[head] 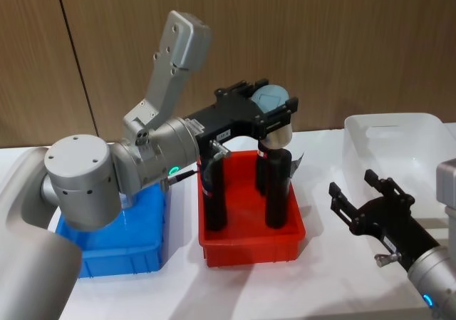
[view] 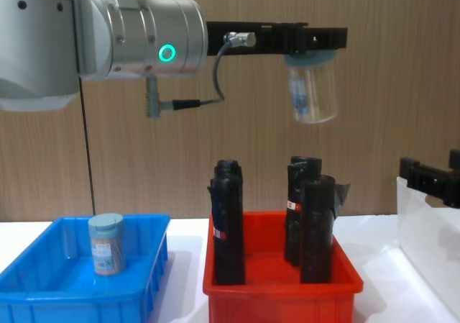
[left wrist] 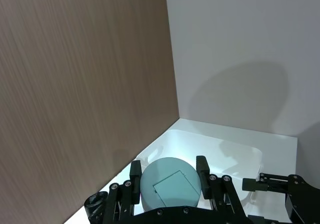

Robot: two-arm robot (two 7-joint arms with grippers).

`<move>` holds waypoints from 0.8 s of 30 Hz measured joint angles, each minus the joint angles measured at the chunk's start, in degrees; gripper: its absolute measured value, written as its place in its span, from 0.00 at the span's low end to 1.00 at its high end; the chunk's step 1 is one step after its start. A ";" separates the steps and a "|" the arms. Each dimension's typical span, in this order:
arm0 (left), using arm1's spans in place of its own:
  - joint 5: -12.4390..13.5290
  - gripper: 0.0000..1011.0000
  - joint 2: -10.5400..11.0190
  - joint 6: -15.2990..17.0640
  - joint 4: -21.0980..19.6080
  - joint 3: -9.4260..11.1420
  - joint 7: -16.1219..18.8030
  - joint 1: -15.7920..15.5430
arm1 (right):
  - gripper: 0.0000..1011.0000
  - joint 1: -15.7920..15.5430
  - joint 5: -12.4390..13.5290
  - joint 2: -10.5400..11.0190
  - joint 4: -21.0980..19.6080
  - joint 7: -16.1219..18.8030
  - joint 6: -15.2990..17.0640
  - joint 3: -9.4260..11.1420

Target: Pick the cotton swabs from the blue box and place them into the white box.

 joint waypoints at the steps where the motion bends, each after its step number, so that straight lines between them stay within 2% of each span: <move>1: 0.04 0.66 -0.07 0.03 0.06 0.05 -0.11 -0.09 | 0.70 0.03 -0.02 -0.02 0.00 0.08 0.01 0.00; 24: 0.22 0.66 -0.43 0.19 0.46 0.32 -0.83 -0.58 | 0.70 4.20 -4.63 -0.49 0.01 6.20 3.91 -0.26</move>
